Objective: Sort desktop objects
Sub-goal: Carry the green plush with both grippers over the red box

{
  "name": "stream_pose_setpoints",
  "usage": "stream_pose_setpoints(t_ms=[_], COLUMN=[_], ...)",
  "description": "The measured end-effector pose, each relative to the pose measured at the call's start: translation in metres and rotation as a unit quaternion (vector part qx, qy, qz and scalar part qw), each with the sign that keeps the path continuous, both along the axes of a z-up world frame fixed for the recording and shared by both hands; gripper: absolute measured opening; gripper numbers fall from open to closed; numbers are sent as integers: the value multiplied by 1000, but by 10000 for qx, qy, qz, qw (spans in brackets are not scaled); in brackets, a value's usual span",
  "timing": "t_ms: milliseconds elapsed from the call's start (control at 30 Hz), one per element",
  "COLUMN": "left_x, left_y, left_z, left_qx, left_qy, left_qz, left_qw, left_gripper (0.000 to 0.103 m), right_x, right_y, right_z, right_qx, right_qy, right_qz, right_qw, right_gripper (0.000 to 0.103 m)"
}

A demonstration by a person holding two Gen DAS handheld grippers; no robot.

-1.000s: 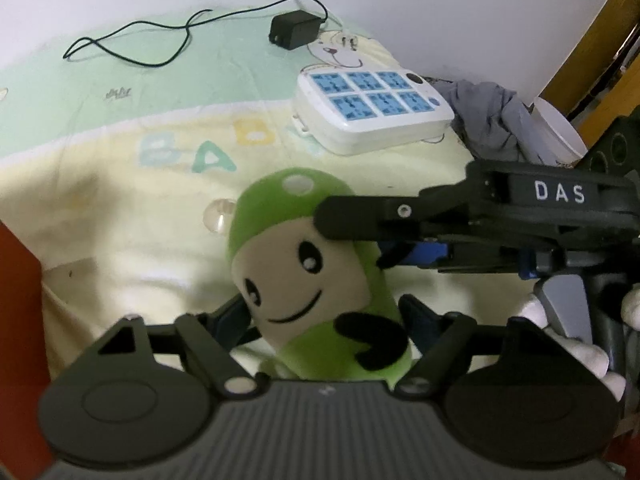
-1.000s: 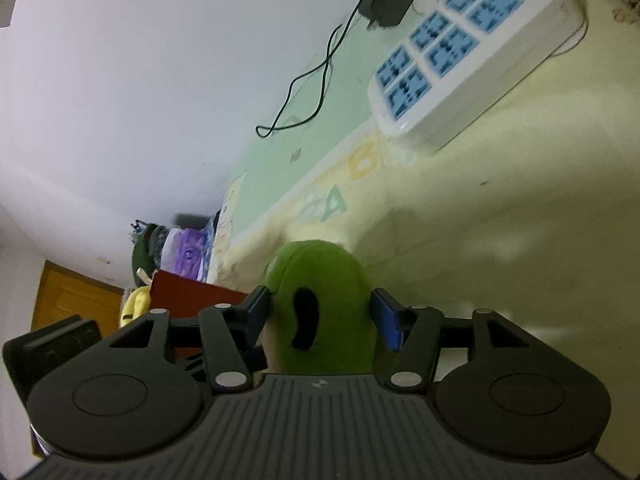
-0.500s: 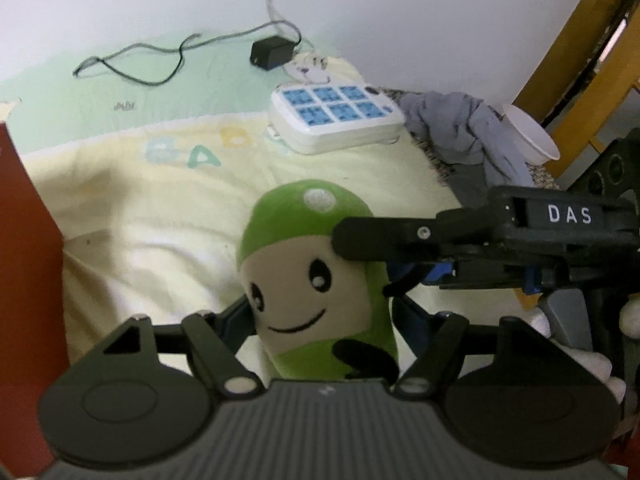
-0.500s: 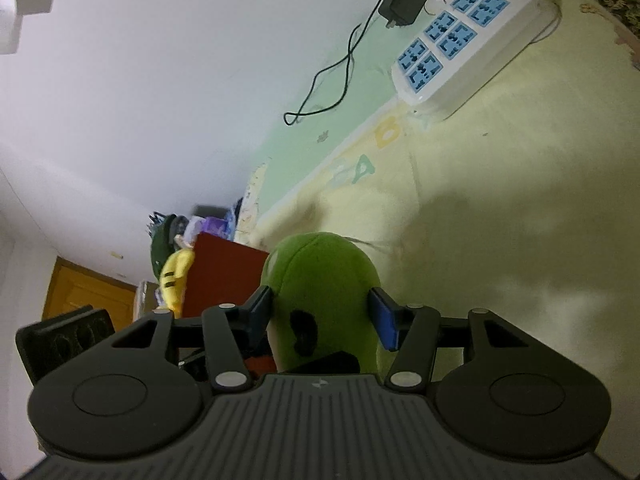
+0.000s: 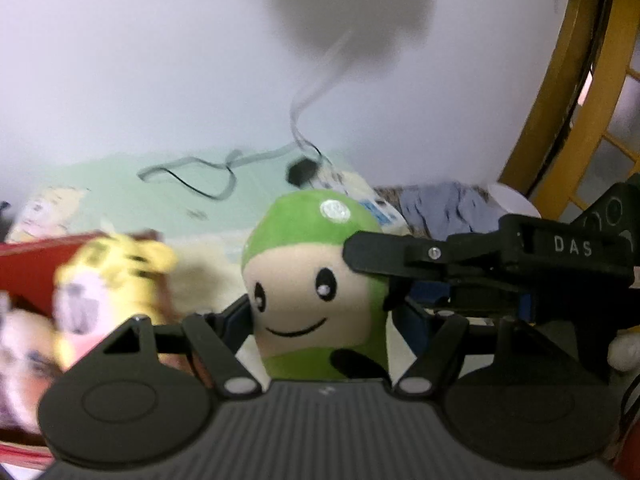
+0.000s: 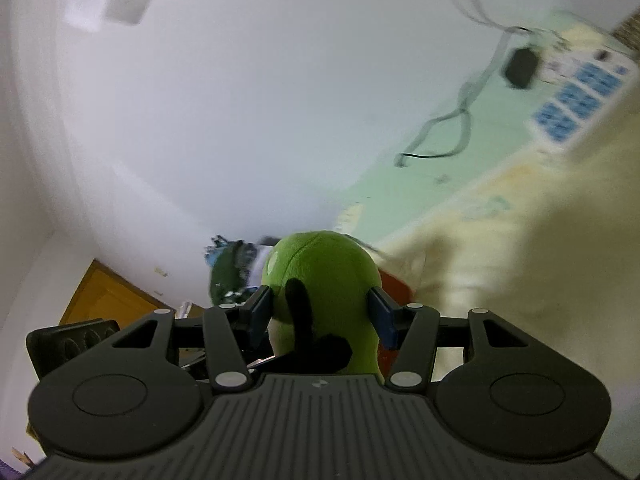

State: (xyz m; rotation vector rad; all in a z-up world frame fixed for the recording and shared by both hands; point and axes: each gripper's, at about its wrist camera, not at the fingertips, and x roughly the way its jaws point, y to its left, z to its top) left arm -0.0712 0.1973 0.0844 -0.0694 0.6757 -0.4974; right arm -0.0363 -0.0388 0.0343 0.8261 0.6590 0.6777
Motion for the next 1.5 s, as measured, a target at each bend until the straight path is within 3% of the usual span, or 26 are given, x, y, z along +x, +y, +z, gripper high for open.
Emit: stream_pose_setpoints(t_ms=[300,533,700,867,1033,1133,1500], left_x=[-8,8,23,34,35,33,46], left_y=[104,174,202,219,218,213,204], left_z=[27,21,-2,-29,-35,-37,-47], left_qx=[-29,157,446,533,665,674,815], left_qy=[-434,-306,-78,272,231,195,254], left_qz=[604,960,1127,1212,1067,1004,1020], left_qw=[9972,9948,9926,9908,9918,9925,9911], left_gripper=[75,75,75,74,78,79,83], right_x=[12,35,42,50,51,45,50], right_y=[101,175,215,240,239,230,233], right_z=[32,21,10,-12,-25,-26,-30], right_qx=[-28,123,85,-101,-48,-284,-714], right_qy=[-582,-475,-250,64,362,438,94], right_qz=[446,649,719,821,692,549,442], right_qw=[9973,9967,9971,9966,9969,9971,9964], right_gripper=[56,56,56,56,56,54,50])
